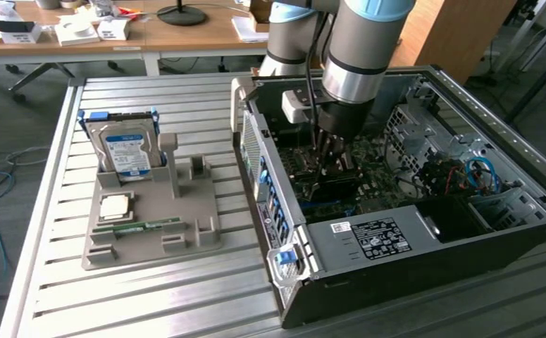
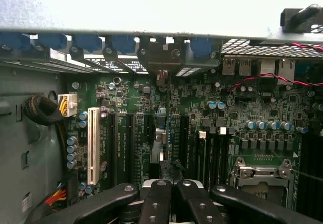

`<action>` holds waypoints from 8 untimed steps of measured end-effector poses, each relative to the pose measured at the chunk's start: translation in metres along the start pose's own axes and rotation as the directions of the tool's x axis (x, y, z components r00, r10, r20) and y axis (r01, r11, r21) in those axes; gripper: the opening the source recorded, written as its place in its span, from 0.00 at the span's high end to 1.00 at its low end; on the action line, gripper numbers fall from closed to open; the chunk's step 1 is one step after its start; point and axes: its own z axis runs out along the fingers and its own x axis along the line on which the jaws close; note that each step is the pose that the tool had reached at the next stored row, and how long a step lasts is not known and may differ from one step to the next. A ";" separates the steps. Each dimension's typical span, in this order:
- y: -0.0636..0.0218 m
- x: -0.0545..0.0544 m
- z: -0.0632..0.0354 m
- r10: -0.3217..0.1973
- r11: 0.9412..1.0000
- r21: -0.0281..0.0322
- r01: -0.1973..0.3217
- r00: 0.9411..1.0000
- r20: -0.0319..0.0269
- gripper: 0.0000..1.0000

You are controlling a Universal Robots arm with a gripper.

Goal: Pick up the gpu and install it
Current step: 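Press down on the gpu until it lock into place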

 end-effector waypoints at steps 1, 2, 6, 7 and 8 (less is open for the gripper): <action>0.0000 0.000 -0.0003 0.000 1.000 0.000 0.000 1.000 -0.001 0.90; 0.0001 0.000 -0.0003 0.000 1.000 0.000 0.000 1.000 -0.001 0.90; 0.0001 0.000 0.0000 0.000 1.000 0.000 0.000 1.000 -0.001 0.90; 0.0001 0.000 0.0003 0.000 1.000 -0.001 0.000 1.000 -0.001 0.90; 0.0001 0.000 0.0003 0.000 1.000 -0.001 0.000 1.000 -0.001 0.90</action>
